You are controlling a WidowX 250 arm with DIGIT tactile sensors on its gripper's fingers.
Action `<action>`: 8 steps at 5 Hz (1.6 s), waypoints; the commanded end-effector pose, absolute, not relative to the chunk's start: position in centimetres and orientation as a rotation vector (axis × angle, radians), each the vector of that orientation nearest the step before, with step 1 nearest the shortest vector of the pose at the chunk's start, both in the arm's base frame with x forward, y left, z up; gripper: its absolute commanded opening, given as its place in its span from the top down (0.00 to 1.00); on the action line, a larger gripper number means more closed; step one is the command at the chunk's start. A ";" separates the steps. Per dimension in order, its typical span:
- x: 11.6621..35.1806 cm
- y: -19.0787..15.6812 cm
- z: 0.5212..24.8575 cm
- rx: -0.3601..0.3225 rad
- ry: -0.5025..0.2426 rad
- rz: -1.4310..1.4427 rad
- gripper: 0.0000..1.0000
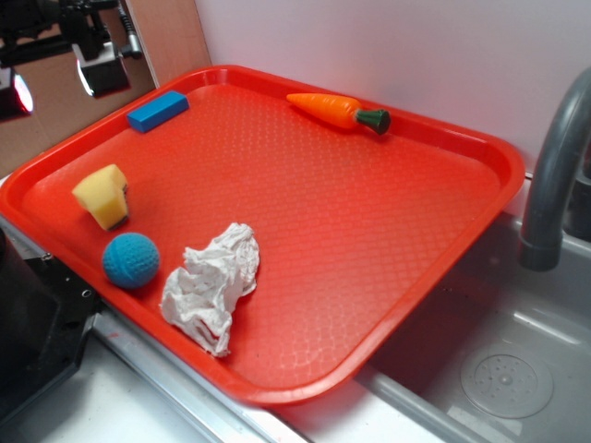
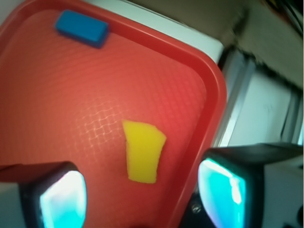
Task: Grab the green sponge.
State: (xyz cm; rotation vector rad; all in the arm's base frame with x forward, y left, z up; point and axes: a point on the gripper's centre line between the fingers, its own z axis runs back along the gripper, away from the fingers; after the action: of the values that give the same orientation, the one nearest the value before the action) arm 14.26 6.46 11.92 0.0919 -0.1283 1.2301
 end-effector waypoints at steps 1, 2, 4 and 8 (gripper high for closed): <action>12.7 8.6 9.1 0.118 -0.103 1.190 0.00; 12.5 8.8 5.6 0.120 -0.042 1.144 0.00; 13.1 6.2 2.1 0.160 -0.024 1.017 0.00; 16.0 6.7 5.2 -0.020 0.049 0.415 1.00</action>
State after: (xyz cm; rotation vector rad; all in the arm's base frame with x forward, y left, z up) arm 16.07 5.61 4.34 -0.0184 0.0877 0.3794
